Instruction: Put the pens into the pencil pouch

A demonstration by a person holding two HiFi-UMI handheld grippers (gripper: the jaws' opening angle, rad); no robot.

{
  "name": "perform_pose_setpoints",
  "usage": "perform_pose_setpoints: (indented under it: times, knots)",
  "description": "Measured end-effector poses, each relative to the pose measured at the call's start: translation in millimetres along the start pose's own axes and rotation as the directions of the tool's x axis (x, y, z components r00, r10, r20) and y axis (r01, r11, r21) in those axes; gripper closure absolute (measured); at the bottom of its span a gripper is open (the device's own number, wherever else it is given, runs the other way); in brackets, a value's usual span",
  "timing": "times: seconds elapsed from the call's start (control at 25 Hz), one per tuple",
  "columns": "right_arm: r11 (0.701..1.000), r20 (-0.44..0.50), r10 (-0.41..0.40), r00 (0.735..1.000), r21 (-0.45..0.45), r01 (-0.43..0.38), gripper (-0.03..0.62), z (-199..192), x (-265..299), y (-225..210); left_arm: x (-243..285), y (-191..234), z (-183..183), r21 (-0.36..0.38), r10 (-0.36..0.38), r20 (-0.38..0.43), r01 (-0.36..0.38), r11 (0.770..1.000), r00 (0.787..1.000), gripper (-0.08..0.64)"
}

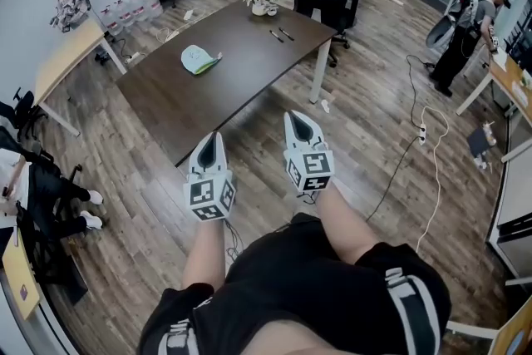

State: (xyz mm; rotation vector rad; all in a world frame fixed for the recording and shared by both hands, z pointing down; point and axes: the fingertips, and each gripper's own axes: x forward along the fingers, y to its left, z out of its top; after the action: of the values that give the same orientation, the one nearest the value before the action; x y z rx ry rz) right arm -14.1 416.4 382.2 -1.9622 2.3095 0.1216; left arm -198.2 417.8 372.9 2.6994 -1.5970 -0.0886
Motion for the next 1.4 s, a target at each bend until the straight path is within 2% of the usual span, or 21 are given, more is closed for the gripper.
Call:
perform_pose_setpoints:
  times: [0.32, 0.56, 0.68, 0.96, 1.4]
  knots:
    - [1.0, 0.057, -0.005, 0.998, -0.009, 0.005, 0.594, 8.8, 24.9, -5.5, 18.9, 10.7, 2.9, 0.031, -0.016, 0.025, 0.016, 0.999, 1.0, 0.56]
    - [1.0, 0.122, -0.005, 0.993, -0.028, 0.009, 0.594, 18.0, 68.4, -21.3, 55.0, 31.2, 4.3, 0.051, -0.016, 0.046, 0.014, 0.999, 0.999, 0.56]
    - [1.0, 0.137, -0.004, 0.991, -0.018, 0.007, 0.594, 13.9, 99.4, -34.4, 82.0, 41.6, 4.4, 0.094, -0.006, 0.048, 0.002, 0.996, 0.999, 0.56]
    - [1.0, 0.095, 0.02, 0.995, -0.004, -0.019, 0.592, -21.6, 202.2, -76.8, 182.7, 70.8, -9.3, 0.097, 0.039, 0.03, -0.042, 0.994, 0.999, 0.56]
    - [0.994, -0.028, 0.102, 0.994, 0.053, -0.101, 0.594, -84.5, 413.3, -171.7, 400.8, 114.6, -39.9, 0.05, 0.128, -0.066, -0.125, 0.991, 0.99, 0.56]
